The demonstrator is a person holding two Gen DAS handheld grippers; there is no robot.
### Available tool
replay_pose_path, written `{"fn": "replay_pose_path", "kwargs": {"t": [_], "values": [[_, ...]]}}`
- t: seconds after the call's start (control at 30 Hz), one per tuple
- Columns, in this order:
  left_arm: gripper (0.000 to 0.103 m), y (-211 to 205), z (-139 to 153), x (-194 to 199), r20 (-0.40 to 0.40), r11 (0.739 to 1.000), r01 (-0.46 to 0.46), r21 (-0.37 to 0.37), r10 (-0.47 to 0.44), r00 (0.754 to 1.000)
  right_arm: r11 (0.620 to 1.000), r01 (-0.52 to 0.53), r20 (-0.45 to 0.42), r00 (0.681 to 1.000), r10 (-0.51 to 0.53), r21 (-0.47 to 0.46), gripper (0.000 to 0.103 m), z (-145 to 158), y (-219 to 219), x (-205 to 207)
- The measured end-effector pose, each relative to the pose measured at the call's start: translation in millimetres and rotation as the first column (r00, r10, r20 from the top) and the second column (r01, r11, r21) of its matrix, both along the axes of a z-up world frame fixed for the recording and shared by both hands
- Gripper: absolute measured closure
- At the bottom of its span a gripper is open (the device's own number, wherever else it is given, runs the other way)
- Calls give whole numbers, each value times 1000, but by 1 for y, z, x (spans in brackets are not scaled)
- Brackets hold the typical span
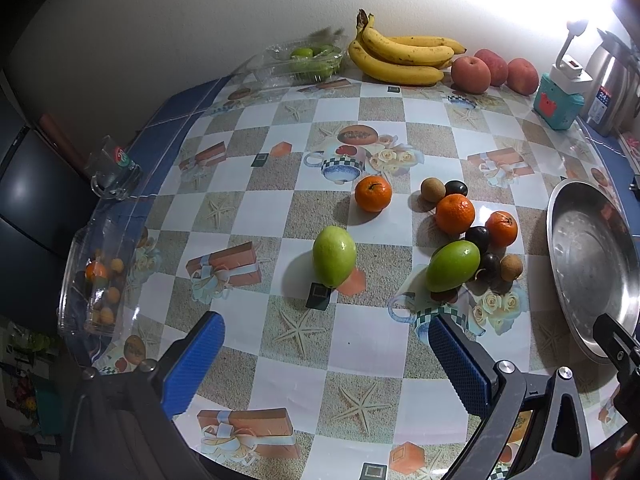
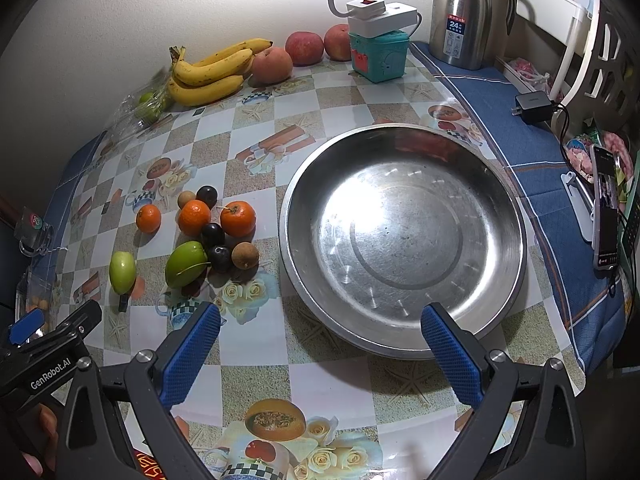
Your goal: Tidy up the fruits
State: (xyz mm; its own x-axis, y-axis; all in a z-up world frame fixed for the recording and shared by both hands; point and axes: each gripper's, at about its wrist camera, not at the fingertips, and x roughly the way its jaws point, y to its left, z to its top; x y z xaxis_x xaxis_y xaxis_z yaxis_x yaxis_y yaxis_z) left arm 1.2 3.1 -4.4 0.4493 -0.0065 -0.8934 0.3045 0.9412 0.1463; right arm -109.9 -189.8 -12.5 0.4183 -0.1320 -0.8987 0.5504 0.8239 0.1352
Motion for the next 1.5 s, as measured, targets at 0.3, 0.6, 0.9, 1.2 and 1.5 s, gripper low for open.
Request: {"fn": "replay_pose_path", "kwargs": {"t": [0.3,0.6,0.9,1.2,1.5], "values": [[0,0,0,0,-3,1000,1,-15,-2,1000,1000,2,1,1000,-2,2,3,0,-1,0],[0,1,-3,-2,-7,1000,2,8,-2,1000,1000,3,2,1000,-3,4,3,-1,-1,0],[0,-1,-6,-1,-40,999,16,-30,-17,999,1000,-5,2,1000,5,3,3,-1,0,0],[0,-7,11,34,-152,995,-11,-95,-4,988,994,-112,35,993,112,-10,3,9,11,25],[0,3,22,73,-92,947,-217,-236,201,975,990,-143,2,990,143,14,3,4,-4,70]]}}
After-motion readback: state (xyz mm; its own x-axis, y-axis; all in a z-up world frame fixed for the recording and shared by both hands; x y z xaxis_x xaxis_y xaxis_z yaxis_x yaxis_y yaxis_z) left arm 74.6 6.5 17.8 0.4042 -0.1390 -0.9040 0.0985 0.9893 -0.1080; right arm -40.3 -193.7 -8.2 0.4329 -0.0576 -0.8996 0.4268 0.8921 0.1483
